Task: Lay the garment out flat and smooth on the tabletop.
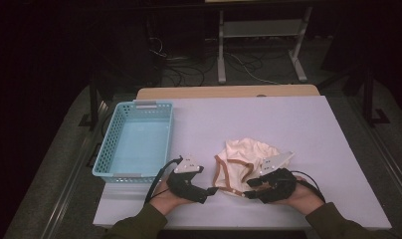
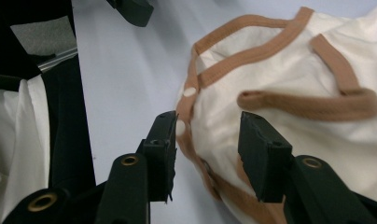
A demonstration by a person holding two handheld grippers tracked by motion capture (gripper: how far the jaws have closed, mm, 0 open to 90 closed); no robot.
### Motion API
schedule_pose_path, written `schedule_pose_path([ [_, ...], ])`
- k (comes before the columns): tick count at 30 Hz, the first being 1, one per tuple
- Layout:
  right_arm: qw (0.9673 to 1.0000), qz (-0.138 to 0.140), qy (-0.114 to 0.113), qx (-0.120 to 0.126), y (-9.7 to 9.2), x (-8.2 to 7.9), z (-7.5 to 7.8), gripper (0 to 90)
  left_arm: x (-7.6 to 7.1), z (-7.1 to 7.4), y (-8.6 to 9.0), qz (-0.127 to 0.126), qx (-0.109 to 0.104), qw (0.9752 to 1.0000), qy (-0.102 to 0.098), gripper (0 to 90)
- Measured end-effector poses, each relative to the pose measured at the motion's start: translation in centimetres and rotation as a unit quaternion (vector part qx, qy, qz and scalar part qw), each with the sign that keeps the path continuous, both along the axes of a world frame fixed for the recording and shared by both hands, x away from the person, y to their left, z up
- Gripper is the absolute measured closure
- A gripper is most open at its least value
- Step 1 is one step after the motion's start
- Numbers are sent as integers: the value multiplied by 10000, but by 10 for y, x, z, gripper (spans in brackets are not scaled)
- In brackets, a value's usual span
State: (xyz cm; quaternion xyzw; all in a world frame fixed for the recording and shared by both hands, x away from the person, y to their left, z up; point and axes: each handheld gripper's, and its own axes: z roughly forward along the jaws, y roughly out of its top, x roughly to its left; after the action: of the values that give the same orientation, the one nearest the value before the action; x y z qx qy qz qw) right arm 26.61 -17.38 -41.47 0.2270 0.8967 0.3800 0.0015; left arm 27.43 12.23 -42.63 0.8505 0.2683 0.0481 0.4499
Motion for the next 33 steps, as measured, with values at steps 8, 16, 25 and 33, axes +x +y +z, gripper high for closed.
schedule_pose_path([
  [8, 9998, -198, 22, 52, -21, -9, 0, 547, -2, -2, -11, -454, 127, 9989, 27, 309],
  [16, 9997, -242, 93, 9, -31, -16, -4, 578, -2, -7, -27, -918, 322, 9953, -4, 506],
  [25, 9995, -179, 250, -110, -36, -21, -12, 654, 0, -13, -38, -1105, 639, 9918, -95, 676],
  [33, 9992, -49, 312, -234, -30, -19, -20, 688, 4, -17, -38, -1165, 840, 9896, -93, 800],
])
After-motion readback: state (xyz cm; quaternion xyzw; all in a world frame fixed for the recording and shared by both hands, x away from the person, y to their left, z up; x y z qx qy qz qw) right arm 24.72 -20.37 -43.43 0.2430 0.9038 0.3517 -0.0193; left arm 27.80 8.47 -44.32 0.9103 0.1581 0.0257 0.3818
